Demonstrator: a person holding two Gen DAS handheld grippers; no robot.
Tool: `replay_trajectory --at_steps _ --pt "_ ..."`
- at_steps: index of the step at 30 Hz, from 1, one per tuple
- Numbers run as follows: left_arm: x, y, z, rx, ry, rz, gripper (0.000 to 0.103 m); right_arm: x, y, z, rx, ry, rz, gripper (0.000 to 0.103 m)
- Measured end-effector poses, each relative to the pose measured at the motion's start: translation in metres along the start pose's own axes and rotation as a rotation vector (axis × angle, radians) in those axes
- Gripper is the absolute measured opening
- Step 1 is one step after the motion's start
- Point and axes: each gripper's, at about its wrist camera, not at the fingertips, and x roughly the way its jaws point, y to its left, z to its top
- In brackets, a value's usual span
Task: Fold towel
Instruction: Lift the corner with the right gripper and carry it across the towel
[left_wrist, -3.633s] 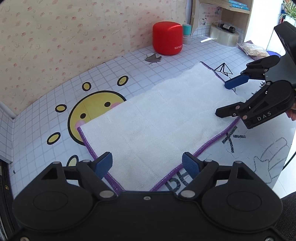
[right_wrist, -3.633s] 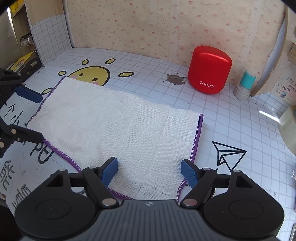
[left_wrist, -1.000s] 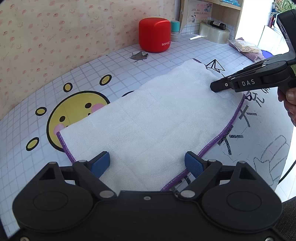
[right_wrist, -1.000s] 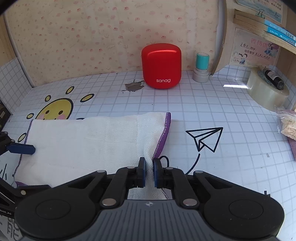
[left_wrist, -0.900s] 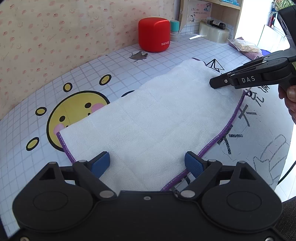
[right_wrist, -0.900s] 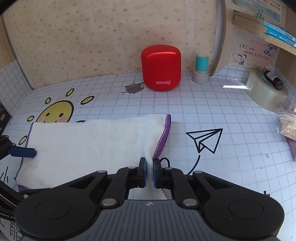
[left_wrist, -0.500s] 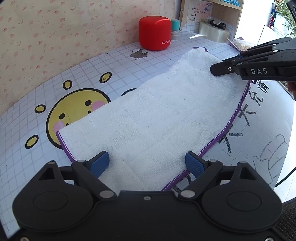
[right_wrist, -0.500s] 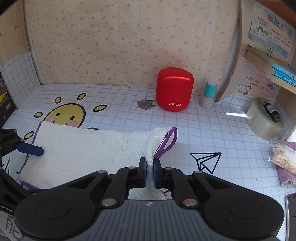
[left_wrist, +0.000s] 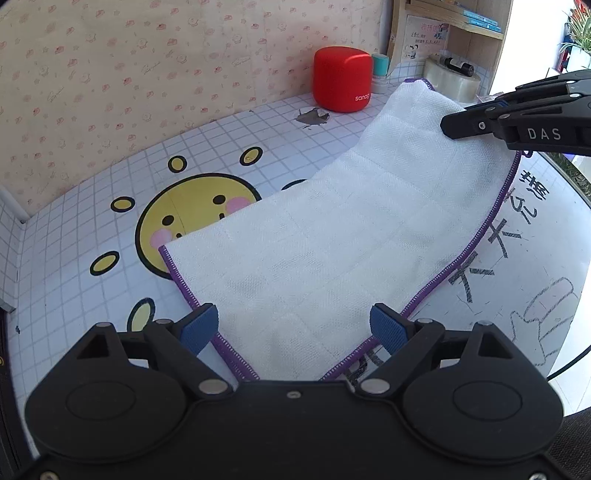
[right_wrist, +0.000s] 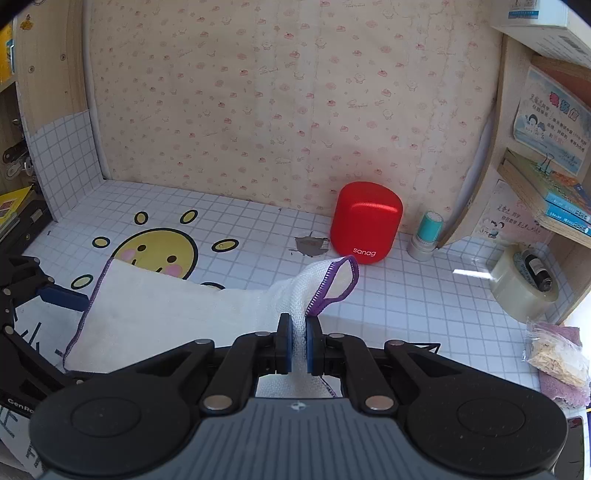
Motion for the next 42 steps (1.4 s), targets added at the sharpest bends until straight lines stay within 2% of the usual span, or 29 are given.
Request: replay_trajectory --at_steps 9,13,18,21,25,32,35,38,42 --pt "0.007 0.006 -0.008 -0.013 0.017 -0.02 0.09 -0.007 0.017 0.01 -0.038 -0.023 0.017 0.006" --pt "-0.006 0.003 -0.01 0.0 -0.025 -0.004 0.09 -0.008 0.024 0.015 -0.049 -0.03 0.029 0.006" --pt "-0.026 -0.003 -0.016 0.013 -0.069 -0.067 0.09 -0.01 0.034 0.021 -0.064 -0.039 0.044 0.006" --pt "-0.025 -0.015 -0.02 0.088 -0.059 -0.104 0.09 -0.011 0.039 0.025 -0.073 -0.045 0.053 0.006" --pt "-0.008 -0.019 -0.024 0.098 0.008 -0.122 0.09 -0.012 0.049 0.029 -0.088 -0.051 0.07 0.006" --pt "-0.02 -0.013 -0.029 0.074 -0.016 -0.141 0.09 -0.011 0.074 0.036 -0.126 -0.06 0.119 0.006" --pt "-0.017 -0.009 -0.033 0.052 0.002 -0.181 0.09 -0.011 0.084 0.038 -0.14 -0.062 0.141 0.006" --pt "-0.015 -0.012 -0.035 0.085 -0.007 -0.172 0.09 -0.011 0.094 0.041 -0.16 -0.06 0.164 0.007" --pt "-0.022 -0.01 -0.033 0.071 -0.018 -0.156 0.09 -0.008 0.108 0.043 -0.191 -0.051 0.193 0.006"
